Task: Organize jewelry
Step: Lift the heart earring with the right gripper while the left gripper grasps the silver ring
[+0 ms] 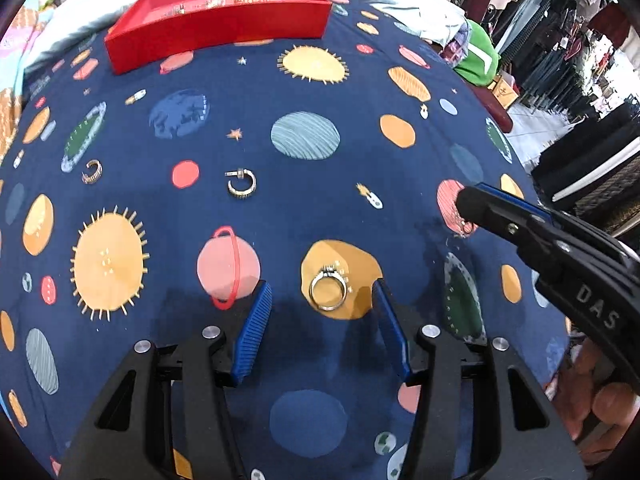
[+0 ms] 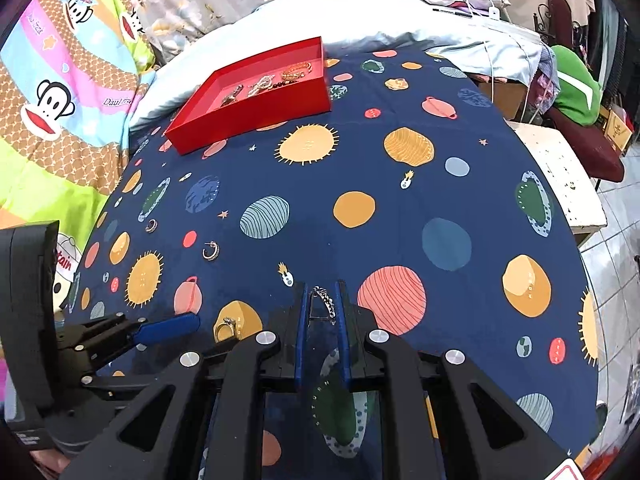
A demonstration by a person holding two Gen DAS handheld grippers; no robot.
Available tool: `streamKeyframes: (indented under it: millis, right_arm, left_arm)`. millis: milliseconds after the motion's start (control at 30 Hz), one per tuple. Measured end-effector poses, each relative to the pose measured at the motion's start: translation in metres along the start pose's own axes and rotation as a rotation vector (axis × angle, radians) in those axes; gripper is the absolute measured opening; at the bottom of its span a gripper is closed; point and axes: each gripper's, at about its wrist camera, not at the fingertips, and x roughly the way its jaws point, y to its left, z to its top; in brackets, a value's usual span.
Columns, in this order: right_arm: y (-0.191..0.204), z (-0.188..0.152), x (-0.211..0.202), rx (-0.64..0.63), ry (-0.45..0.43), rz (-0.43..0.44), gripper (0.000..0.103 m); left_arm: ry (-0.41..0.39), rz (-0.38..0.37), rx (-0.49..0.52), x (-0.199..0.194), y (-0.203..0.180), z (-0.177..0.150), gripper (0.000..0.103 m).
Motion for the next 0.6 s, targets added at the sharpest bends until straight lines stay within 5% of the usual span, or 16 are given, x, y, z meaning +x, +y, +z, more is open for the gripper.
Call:
streamKeyframes:
  millis: [167, 333, 600]
  right_arm:
    - [0.001, -0.001, -0.001, 0.000, -0.003, 0.009, 0.012]
    - [0.003, -0.002, -0.001, -0.001, -0.006, 0.019, 0.012]
    - [0.007, -0.001, -0.003, -0.005, -0.009, 0.034, 0.012]
  left_arm:
    - [-0.023, 0.043, 0.035, 0.002, -0.005, 0.000, 0.040]
    - [-0.039, 0.062, 0.041, 0.001, -0.002, -0.001, 0.019]
    - [-0.055, 0.053, 0.017, -0.010, 0.009, -0.004, 0.018]
